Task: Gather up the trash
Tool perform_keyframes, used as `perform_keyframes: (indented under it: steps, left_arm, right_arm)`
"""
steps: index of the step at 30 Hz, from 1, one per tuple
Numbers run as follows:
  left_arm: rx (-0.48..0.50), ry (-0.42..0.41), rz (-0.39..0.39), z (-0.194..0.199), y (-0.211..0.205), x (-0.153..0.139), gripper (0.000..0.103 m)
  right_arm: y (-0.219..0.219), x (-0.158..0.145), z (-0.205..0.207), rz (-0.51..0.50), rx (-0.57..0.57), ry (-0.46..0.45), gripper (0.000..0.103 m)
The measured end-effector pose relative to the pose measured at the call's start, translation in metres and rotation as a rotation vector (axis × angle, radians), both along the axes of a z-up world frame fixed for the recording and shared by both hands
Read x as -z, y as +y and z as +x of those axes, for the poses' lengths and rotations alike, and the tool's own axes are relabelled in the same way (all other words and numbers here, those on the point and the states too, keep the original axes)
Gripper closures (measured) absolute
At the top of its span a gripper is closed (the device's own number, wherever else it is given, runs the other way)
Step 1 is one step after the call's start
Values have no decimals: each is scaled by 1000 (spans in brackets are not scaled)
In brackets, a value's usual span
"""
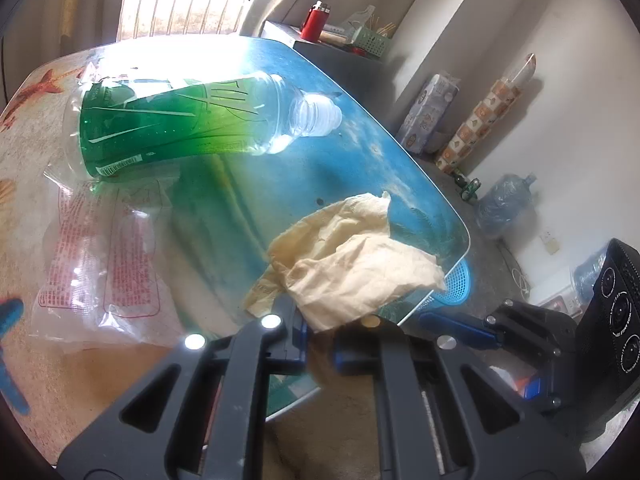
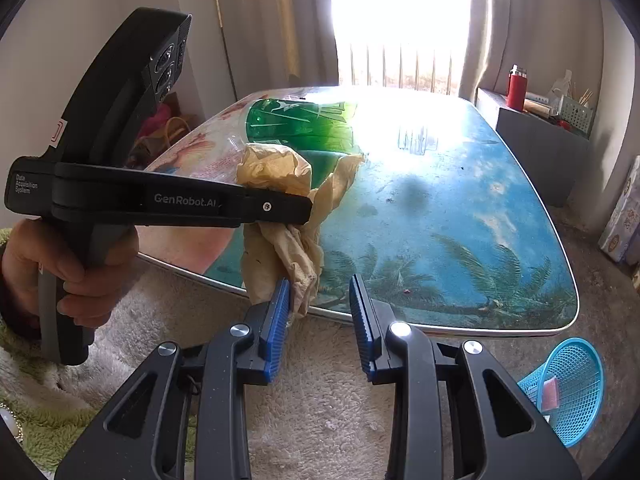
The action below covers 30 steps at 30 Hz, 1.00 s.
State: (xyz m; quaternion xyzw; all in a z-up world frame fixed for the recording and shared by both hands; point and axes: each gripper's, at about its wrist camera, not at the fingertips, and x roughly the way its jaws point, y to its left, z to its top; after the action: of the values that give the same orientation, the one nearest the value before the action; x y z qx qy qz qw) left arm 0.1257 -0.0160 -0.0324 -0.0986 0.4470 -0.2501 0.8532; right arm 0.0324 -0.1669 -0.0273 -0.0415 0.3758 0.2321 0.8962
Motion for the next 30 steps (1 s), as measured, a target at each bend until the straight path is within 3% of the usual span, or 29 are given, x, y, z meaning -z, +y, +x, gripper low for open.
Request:
perform_keyframes:
  steps: [5,12,14,16,24,30]
  left_arm:
    - [-59,25,-30,6,15,4,96]
    - [-64,54,-40,8,18,12,96]
    - [-62,65,-44,8,19,13,96]
    - [-54,71,-32,9,17,14,96]
    - [10,62,-9,2,9,15,96]
    - [37,100,-90,5,15,16,80]
  right_arm:
    - [2,4,4,53,-22,44,72]
    - [12,20,13,8,-8,82,73]
    - [13,21,17,6,-1,83,80]
    - [11,20,20,27,12,85,94]
    - [-2,18,40,100,64,101,98]
    - [-1,22,45,97,56,110,98]
